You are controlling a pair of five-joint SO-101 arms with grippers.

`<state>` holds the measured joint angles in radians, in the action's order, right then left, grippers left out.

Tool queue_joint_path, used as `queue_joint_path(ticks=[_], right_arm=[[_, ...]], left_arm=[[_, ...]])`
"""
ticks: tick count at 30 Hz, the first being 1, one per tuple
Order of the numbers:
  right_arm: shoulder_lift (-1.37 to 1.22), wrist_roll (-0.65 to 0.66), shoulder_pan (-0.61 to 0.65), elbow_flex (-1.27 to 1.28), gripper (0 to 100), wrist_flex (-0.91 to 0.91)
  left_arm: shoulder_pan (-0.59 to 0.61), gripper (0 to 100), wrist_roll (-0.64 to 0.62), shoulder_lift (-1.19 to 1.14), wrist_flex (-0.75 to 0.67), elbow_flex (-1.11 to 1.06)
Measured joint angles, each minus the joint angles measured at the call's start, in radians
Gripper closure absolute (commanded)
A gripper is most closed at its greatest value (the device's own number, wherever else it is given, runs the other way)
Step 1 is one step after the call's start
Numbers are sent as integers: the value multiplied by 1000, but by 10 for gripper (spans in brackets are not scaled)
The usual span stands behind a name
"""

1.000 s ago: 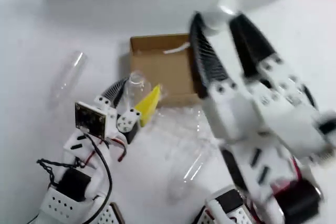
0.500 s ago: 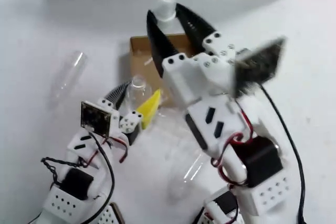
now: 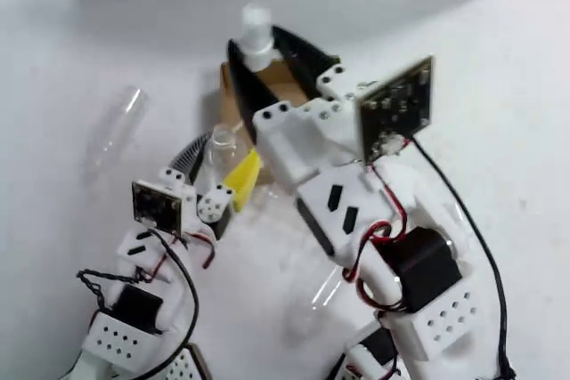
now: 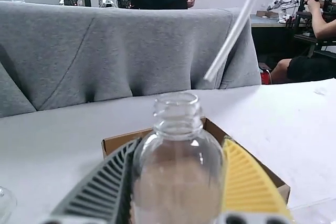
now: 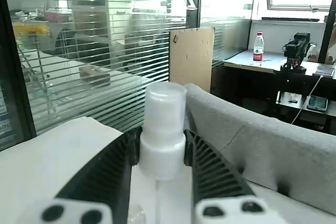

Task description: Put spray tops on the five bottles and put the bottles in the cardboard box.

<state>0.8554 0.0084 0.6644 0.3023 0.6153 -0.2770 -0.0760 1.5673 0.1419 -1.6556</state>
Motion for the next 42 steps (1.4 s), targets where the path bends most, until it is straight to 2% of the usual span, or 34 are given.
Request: queue_joint_path(ticks=[4, 24, 42], right_arm=[[-8, 0, 37, 0, 983, -35], [-95, 44, 35, 2, 983, -46], [-98, 44, 38, 167, 982, -46]], left_arm=[[2, 980, 0, 0, 0, -28], [2, 980, 0, 0, 0, -29], [2, 980, 0, 0, 0, -29]])
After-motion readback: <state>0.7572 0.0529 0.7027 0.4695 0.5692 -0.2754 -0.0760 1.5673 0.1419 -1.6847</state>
